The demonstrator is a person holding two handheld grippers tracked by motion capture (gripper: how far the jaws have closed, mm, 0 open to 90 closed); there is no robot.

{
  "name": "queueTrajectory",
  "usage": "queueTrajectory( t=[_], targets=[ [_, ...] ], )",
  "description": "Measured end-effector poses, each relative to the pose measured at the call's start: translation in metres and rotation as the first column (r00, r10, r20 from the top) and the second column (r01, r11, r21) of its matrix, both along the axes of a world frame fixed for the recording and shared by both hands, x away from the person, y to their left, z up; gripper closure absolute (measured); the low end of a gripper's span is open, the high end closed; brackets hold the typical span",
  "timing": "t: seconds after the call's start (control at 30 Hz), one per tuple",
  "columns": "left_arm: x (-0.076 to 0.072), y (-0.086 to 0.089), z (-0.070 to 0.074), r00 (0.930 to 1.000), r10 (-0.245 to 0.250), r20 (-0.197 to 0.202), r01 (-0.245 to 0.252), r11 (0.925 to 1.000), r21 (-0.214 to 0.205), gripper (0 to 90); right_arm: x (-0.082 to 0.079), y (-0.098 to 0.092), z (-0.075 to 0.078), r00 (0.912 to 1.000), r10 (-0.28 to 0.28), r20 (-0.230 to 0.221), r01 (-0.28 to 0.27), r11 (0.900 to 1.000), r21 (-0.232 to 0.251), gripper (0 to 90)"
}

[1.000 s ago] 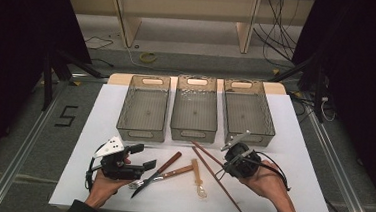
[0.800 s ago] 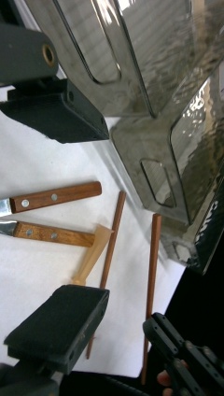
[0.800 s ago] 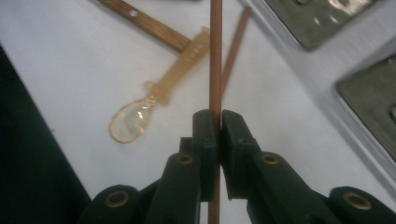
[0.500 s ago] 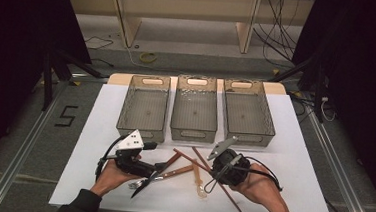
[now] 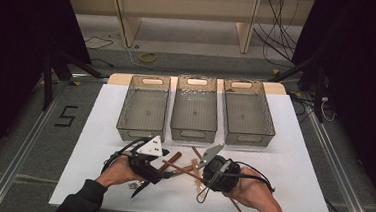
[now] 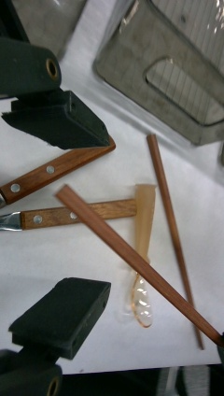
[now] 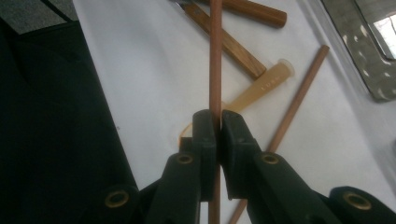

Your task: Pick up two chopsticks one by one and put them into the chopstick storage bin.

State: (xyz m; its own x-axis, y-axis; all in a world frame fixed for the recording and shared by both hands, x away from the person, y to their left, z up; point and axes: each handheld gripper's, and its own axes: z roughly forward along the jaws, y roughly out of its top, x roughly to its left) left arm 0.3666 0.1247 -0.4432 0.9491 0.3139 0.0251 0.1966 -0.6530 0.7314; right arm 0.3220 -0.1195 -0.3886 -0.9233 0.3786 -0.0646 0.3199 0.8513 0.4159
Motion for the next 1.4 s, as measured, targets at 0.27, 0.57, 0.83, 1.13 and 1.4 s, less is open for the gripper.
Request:
queueTrajectory(
  t=[0.27,0.57,0.83,1.13,1.4],
  targets=[
    [-0.005,-0.011,0.004,0.9956,-0.091,0.022,0.089,0.9925,0.084,38.8,-0.004,0.006,-0.002,0.9998,0.017,-0.010,-0.017,0.9998,-0.006,85.5],
    [-0.012,-0.015,0.005,0.9870,-0.160,0.016,0.157,0.9786,0.134,53.4,-0.007,0.008,-0.002,0.9976,0.069,0.002,-0.069,0.9976,-0.010,85.5],
    [-0.013,-0.016,0.005,0.9804,-0.197,0.010,0.192,0.9671,0.166,67.2,-0.009,0.009,-0.003,0.9944,0.105,0.005,-0.105,0.9942,-0.020,85.4],
    [-0.016,-0.017,0.003,0.9681,-0.250,-0.012,0.248,0.9509,0.185,76.3,-0.008,0.007,-0.004,0.9886,0.150,0.015,-0.149,0.9885,-0.026,85.2],
    [-0.020,-0.019,0.001,0.9475,-0.319,-0.022,0.318,0.9343,0.161,82.5,-0.002,-0.001,0.002,0.9860,0.164,0.033,-0.163,0.9865,-0.019,82.4]
  ],
)
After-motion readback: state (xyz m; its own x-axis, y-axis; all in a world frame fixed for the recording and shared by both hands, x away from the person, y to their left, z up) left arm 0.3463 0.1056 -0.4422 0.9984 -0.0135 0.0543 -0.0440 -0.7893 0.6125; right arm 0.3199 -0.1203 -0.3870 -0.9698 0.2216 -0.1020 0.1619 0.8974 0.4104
